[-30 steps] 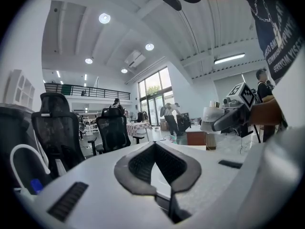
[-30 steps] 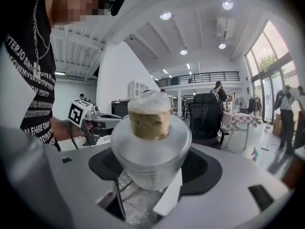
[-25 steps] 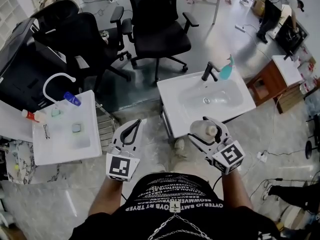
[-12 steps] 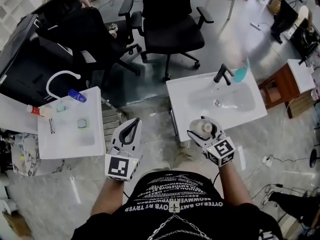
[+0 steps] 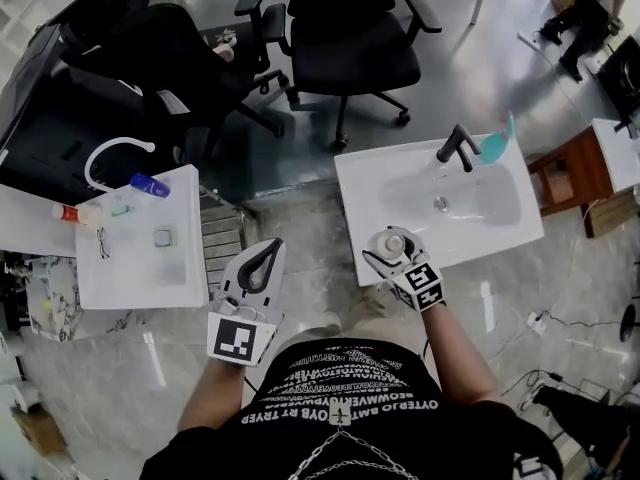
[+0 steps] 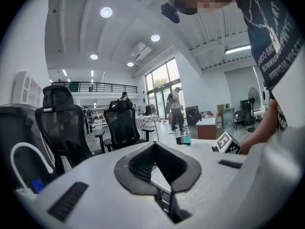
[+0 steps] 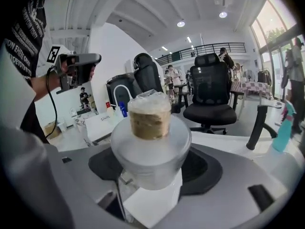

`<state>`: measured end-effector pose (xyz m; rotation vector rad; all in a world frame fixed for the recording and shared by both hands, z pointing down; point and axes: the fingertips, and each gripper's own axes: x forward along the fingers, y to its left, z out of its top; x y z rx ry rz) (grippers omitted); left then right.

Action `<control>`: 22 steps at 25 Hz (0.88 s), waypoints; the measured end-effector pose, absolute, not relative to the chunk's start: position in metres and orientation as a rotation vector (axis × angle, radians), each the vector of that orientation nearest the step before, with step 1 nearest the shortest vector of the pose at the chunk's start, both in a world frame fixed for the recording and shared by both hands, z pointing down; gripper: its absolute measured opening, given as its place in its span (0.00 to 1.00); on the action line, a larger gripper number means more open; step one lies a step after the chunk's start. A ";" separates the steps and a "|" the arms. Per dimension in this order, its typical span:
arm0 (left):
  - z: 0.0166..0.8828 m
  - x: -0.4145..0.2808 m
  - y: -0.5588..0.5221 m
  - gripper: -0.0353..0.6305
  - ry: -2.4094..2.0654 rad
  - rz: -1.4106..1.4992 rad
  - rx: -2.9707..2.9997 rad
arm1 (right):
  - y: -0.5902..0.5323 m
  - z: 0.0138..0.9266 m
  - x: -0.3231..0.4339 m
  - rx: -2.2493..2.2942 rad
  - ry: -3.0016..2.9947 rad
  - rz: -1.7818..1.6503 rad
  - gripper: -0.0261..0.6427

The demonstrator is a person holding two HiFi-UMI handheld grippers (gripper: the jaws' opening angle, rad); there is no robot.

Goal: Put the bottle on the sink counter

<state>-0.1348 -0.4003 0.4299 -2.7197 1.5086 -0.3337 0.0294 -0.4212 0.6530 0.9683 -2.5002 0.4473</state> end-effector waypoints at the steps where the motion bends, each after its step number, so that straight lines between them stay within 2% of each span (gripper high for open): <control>1: 0.431 -0.133 -0.403 0.06 1.513 -0.344 -2.719 | -0.425 0.662 0.028 0.956 -2.493 0.460 0.53; 11: 0.456 -0.131 -0.412 0.06 1.596 -0.453 -2.694 | -0.442 0.775 0.019 0.831 -2.358 0.501 0.53; 22: 0.471 -0.141 -0.402 0.06 1.706 -0.537 -2.660 | -0.453 0.811 0.010 0.820 -2.325 0.455 0.54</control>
